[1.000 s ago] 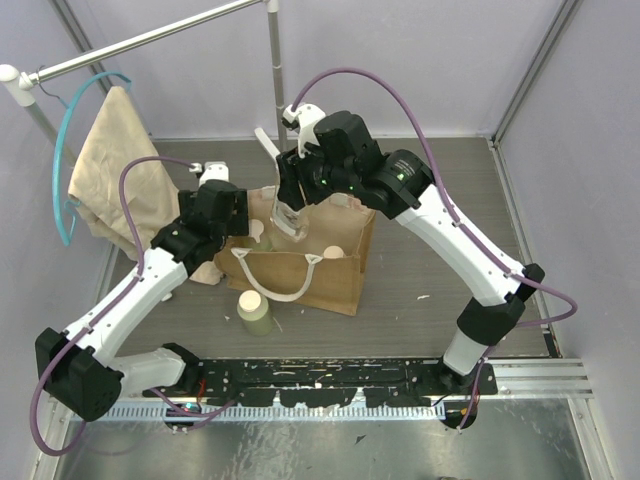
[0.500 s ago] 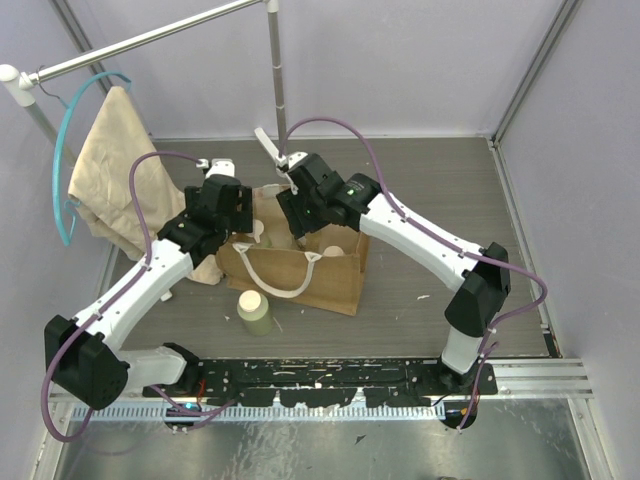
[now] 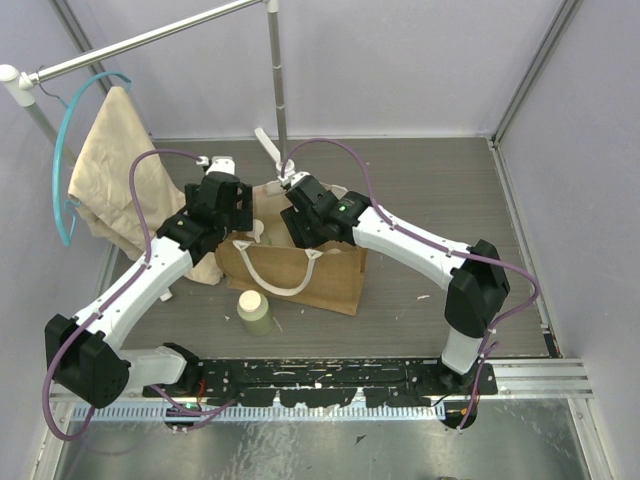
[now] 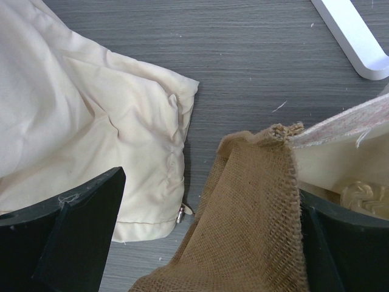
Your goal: Place the personal care products into the canvas bag
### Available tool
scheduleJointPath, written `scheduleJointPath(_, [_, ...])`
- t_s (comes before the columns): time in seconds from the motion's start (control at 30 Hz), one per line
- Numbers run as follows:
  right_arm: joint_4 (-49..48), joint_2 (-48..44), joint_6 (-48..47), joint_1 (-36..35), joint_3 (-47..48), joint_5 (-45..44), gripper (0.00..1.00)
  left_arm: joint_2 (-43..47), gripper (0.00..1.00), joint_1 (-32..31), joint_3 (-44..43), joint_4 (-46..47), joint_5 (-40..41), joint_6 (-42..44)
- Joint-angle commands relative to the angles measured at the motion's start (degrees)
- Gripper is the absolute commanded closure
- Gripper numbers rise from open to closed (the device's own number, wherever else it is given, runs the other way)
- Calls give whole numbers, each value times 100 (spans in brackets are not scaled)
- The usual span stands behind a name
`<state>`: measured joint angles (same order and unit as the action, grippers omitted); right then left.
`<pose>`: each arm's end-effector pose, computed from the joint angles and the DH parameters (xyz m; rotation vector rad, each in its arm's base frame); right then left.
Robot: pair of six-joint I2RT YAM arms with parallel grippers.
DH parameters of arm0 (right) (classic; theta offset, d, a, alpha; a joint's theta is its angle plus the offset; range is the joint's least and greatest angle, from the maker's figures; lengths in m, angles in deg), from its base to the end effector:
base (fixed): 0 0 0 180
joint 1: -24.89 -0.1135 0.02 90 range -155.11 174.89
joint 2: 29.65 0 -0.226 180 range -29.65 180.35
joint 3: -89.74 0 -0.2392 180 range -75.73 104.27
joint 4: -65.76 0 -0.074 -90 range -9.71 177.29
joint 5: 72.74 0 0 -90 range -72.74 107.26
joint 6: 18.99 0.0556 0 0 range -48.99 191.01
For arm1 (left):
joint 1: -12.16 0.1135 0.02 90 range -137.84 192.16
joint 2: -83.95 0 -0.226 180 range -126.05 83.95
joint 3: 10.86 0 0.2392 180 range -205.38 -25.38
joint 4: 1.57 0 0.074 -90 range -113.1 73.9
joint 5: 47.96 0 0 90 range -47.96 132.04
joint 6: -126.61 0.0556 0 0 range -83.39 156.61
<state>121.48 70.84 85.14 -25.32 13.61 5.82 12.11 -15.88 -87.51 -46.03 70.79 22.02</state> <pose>0.2507 0.2837 0.2481 -0.6855 2.3774 0.2393 0.2618 -0.1092 0.2700 -0.0055 2.1681 0.1462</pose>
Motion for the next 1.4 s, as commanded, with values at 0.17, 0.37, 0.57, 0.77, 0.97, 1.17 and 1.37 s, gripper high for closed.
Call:
scheduleJointPath(0.17, [129,127,-25,-55,149,-350,99,-16,2,78,-137,-75,-19,16])
scheduleJointPath(0.37, [414,375,-122,-137,110,-296,97,16,2,79,-124,-79,14,-20])
scheduleJointPath(0.57, [552,402,-91,-138,217,-270,46,20,2,73,-121,-78,44,-66])
scheduleJointPath(0.77, [1003,372,-47,-132,734,-456,6,38,2,79,-149,-67,58,-88])
scheduleJointPath(0.97, [1394,156,-228,-132,1925,-594,0,43,2,79,-209,-70,85,-129])
scheduleJointPath(1.17, [1669,-294,-227,-57,2863,-786,0,55,2,74,-275,-146,221,-193])
scheduleJointPath(1.37, [1794,-860,-81,637,2300,-1416,0,287,2,79,-540,-233,350,-61])
